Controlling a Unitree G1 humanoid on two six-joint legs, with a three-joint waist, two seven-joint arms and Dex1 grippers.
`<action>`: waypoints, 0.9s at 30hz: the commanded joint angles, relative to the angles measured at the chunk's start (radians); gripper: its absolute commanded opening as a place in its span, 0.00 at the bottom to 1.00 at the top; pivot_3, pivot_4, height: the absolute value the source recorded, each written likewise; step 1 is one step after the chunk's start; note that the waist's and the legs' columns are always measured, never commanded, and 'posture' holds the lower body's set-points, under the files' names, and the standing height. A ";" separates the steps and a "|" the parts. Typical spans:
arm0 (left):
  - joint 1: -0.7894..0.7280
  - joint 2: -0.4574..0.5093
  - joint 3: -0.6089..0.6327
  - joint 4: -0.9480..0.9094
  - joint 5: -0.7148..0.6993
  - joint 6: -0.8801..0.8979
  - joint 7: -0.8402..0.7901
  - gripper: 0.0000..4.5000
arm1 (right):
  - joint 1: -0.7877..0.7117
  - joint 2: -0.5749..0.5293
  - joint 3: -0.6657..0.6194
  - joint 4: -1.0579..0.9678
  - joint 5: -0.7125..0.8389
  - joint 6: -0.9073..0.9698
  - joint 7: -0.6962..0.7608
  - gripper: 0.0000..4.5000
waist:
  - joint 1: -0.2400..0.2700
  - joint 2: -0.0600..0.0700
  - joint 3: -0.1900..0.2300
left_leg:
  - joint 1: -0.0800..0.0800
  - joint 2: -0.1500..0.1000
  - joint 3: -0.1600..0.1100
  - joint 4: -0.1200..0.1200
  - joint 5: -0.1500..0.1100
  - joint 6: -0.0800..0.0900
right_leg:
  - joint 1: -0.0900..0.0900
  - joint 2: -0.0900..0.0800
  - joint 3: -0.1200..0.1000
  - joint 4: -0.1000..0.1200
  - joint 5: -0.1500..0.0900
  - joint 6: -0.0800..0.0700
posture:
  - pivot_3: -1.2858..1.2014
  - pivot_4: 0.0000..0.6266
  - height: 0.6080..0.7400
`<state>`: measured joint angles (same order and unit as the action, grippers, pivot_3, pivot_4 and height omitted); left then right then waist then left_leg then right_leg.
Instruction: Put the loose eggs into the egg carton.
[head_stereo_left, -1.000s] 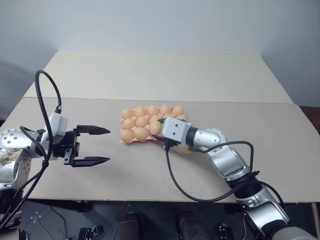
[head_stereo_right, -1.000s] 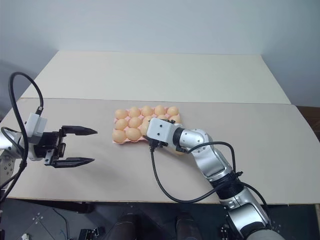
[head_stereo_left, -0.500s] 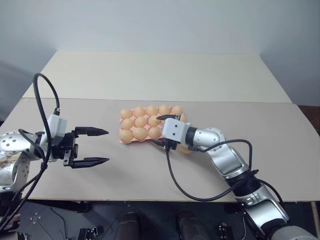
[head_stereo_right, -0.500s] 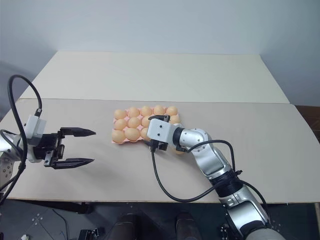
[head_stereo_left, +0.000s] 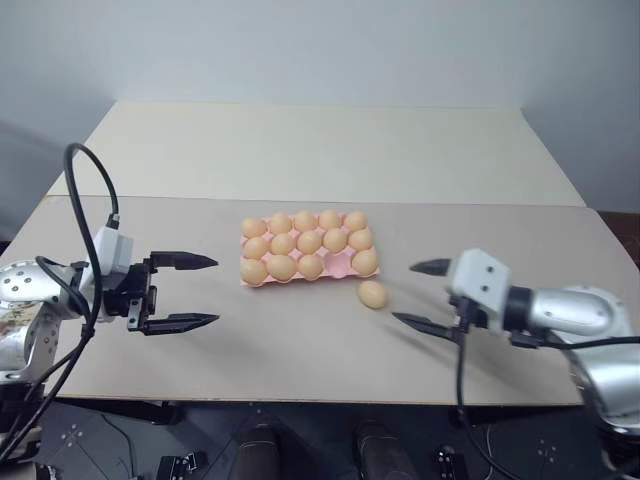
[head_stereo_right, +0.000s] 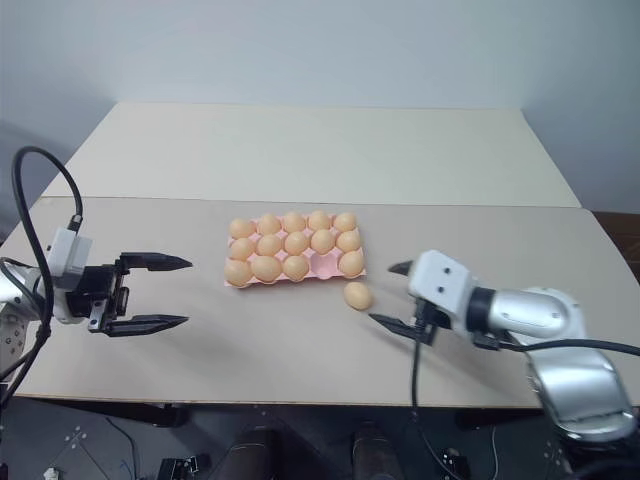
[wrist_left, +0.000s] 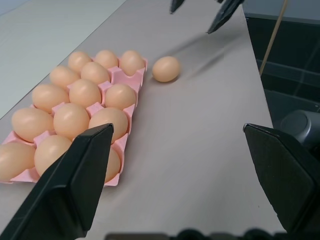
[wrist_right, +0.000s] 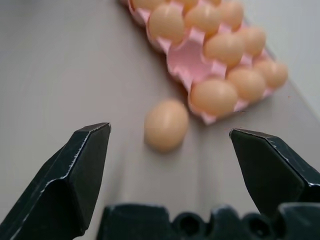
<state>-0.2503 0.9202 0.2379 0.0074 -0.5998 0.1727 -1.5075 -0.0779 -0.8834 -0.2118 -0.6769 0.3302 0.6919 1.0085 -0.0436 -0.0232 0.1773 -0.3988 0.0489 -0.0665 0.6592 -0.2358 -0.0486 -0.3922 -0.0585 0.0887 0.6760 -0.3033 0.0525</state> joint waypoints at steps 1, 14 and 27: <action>-0.012 0.011 0.025 -0.004 -0.006 -0.019 -0.008 1.00 | 0.069 -0.068 -0.156 -0.071 0.096 0.056 0.066 0.98 | -0.002 0.000 0.000 | 0.001 0.000 0.000 0.000 0.000 0.000 | 0.001 0.000 0.000 0.000 0.000 0.000 | 0.52 0.24 1.00; -0.015 0.016 0.036 0.005 0.003 -0.022 -0.007 1.00 | 0.151 -0.132 -0.230 -0.081 0.182 0.098 0.034 0.98 | 0.001 0.000 0.000 | 0.000 0.000 0.000 0.000 0.000 0.000 | 0.002 0.000 0.000 -0.002 0.000 0.000 | 0.52 0.24 1.00; -0.028 0.006 0.026 0.017 0.007 -0.034 -0.002 1.00 | -0.068 0.008 0.077 0.004 0.087 0.076 -0.204 0.98 | -0.004 0.000 0.000 | 0.001 0.000 0.000 0.000 0.000 0.000 | 0.002 0.000 0.000 -0.003 0.000 0.000 | 0.52 0.24 1.00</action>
<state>-0.2665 0.9195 0.2414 0.0266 -0.5893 0.1516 -1.5109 -0.1189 -0.8836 -0.1785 -0.6858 0.4485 0.7923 0.8508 -0.0476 -0.0236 0.1772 -0.3983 0.0493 -0.0662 0.6591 -0.2358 -0.0487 -0.3905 -0.0584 0.0887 0.6735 -0.3033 0.0526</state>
